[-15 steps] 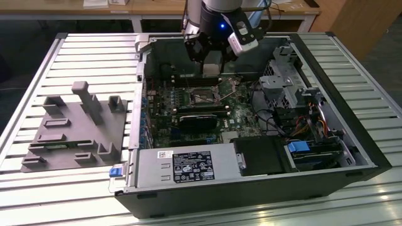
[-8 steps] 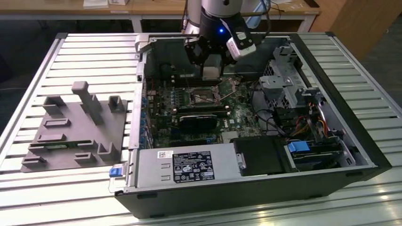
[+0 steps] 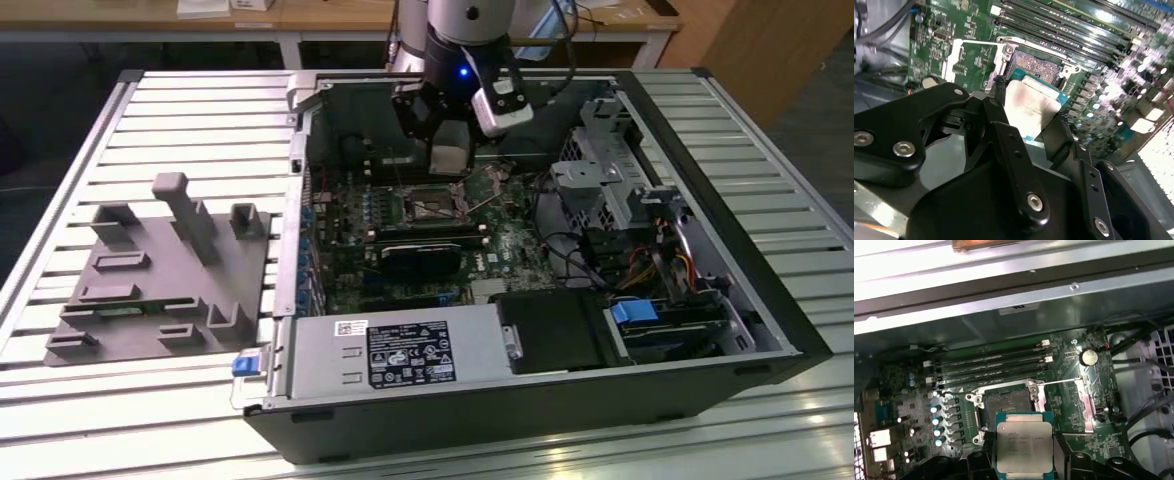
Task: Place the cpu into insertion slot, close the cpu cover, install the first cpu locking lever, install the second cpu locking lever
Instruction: 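Place the cpu into insertion slot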
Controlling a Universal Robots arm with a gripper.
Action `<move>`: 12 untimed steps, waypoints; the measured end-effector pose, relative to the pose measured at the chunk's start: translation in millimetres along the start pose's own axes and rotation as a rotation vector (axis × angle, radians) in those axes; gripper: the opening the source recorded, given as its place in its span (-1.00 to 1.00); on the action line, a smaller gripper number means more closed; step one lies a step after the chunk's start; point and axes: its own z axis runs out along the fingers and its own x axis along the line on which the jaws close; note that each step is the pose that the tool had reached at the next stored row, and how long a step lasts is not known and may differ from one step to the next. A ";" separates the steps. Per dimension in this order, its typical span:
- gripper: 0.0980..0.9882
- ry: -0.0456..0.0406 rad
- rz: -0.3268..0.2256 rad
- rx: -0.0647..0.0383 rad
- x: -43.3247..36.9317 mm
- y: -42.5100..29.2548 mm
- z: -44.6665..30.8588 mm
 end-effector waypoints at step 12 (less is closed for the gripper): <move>-0.01 -0.0185 0.213 -0.002 -0.1 -0.7 8.7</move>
